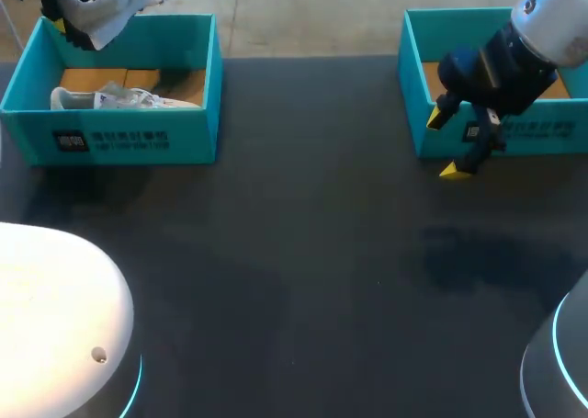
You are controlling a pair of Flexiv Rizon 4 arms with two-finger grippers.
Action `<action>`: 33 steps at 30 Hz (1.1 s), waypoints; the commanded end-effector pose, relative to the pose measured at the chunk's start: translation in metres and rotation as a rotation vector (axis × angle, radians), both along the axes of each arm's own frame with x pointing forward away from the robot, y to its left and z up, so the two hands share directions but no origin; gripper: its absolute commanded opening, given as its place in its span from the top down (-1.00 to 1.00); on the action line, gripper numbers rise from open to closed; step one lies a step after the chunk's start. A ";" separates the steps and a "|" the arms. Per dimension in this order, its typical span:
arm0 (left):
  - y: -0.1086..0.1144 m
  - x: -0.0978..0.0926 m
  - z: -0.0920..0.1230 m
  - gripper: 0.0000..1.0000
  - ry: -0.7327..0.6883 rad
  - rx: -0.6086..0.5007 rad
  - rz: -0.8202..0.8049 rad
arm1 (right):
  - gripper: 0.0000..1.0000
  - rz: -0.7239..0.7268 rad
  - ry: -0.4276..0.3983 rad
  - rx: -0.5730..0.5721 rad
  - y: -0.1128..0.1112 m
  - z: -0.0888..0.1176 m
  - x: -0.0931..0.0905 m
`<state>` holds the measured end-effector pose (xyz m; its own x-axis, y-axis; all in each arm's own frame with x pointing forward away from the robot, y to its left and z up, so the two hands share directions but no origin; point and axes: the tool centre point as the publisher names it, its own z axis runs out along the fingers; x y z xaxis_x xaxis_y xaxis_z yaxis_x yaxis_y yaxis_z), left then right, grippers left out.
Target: Take the shoe out of the shoebox, open the shoe tongue, remove and reinsert the insole, then place the shoe into the shoebox
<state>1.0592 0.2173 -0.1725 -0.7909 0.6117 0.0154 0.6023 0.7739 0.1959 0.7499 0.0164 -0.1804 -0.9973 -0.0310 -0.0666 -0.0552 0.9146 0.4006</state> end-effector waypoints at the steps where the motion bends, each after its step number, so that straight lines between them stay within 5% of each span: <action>1: 0.001 -0.010 0.000 1.00 -0.041 0.031 -0.143 | -1.00 -0.001 0.002 -0.003 0.001 -0.001 0.001; 17: 0.031 0.021 0.011 1.00 0.211 0.060 -0.322 | -1.00 -0.001 0.002 -0.003 0.001 -0.001 0.001; 26: 0.062 0.049 0.015 1.00 0.263 0.079 -0.710 | -1.00 -0.001 0.002 -0.003 0.001 -0.001 0.001; 33: 0.078 0.066 0.019 1.00 0.210 0.009 -0.825 | -1.00 -0.001 0.002 -0.003 0.001 -0.001 0.001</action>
